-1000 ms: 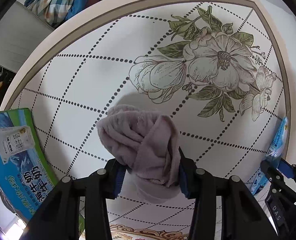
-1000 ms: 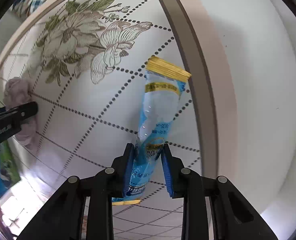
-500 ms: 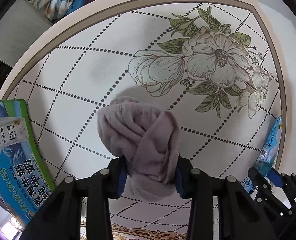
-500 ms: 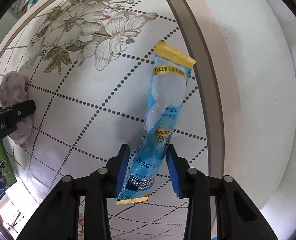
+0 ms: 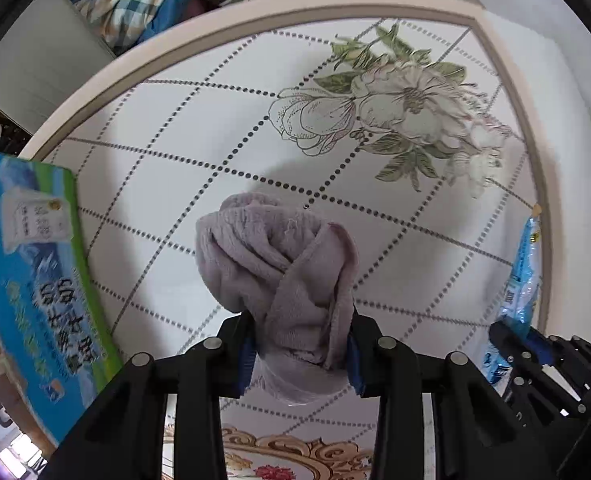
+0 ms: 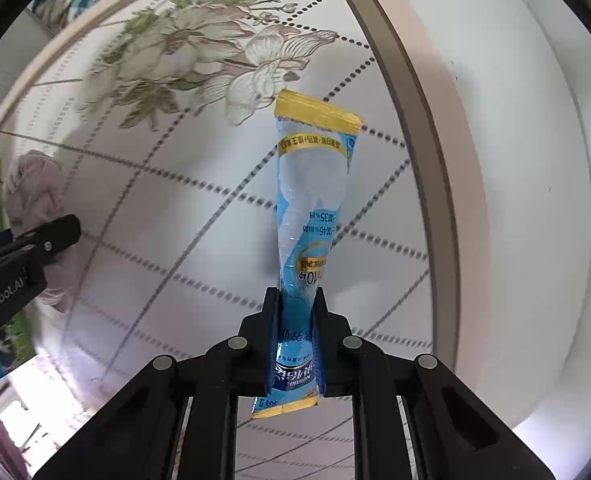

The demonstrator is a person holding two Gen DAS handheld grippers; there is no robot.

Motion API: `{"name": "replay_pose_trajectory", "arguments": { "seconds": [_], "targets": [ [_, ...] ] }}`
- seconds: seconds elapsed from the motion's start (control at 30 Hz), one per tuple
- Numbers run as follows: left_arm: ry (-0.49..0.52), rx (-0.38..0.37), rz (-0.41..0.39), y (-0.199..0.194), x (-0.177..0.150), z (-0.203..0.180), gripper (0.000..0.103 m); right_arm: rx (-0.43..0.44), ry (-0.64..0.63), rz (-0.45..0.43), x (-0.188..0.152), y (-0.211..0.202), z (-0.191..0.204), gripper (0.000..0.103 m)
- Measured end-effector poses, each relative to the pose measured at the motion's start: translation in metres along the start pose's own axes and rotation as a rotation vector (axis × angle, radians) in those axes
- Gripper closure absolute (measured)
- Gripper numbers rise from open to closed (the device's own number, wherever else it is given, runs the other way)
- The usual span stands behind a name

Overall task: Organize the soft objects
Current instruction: 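Grasp the lilac cloth with the left tool while the right tool grasps the blue tube snack, then carry the cloth and tube snack into the box and open both tools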

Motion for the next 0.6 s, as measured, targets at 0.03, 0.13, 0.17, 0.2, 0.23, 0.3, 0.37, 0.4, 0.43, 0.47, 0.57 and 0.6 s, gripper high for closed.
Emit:
{"name": "replay_pose_trajectory", "arguments": {
  "seconds": [0.03,0.13,0.17,0.2,0.23,0.3,0.37,0.4,0.43,0.47,0.57,0.6],
  "targets": [
    [0.002,-0.007,-0.013,-0.005,-0.006,-0.001,0.070,0.008,-0.003,-0.013,-0.006,-0.005,0.004,0.088],
    [0.015,-0.039,-0.060,-0.030,-0.027,-0.001,0.070,0.035,-0.018,-0.050,-0.023,-0.023,0.020,0.088],
    [0.018,-0.047,-0.075,-0.040,-0.034,-0.003,0.070,0.042,-0.026,-0.070,-0.030,-0.032,0.027,0.088],
    [0.018,-0.053,-0.089,-0.047,-0.041,-0.002,0.070,0.050,-0.034,-0.085,-0.035,-0.040,0.033,0.088],
    [0.018,-0.061,-0.103,-0.056,-0.049,0.002,0.070,0.061,-0.039,-0.098,-0.039,-0.047,0.038,0.088],
    [0.014,-0.081,-0.140,-0.079,-0.062,0.013,0.070,0.082,-0.055,-0.127,-0.050,-0.063,0.052,0.088],
    [0.007,-0.103,-0.176,-0.107,-0.060,0.033,0.070,0.106,-0.074,-0.163,-0.063,-0.085,0.065,0.088],
    [0.003,-0.108,-0.191,-0.117,-0.059,0.044,0.070,0.118,-0.086,-0.178,-0.069,-0.097,0.069,0.088],
    [-0.003,-0.116,-0.210,-0.128,-0.067,0.053,0.070,0.132,-0.098,-0.200,-0.077,-0.109,0.081,0.088],
    [-0.008,-0.125,-0.224,-0.136,-0.071,0.064,0.070,0.143,-0.113,-0.224,-0.085,-0.121,0.092,0.088],
    [-0.032,-0.133,-0.263,-0.157,-0.088,0.101,0.070,0.164,-0.151,-0.274,-0.106,-0.157,0.103,0.088],
    [-0.040,-0.133,-0.271,-0.165,-0.097,0.112,0.070,0.169,-0.167,-0.288,-0.109,-0.169,0.114,0.088]
  ]
}}
Point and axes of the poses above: each gripper's, at about its wrist camera, not at the fingertips, and y roughly the way its jaws point, z to its left, x to its top, the point moved 9 cm from there along y, roughly the way its jaws point, and after that the axes turned 11 degrees about z, right-handed, at the moved point
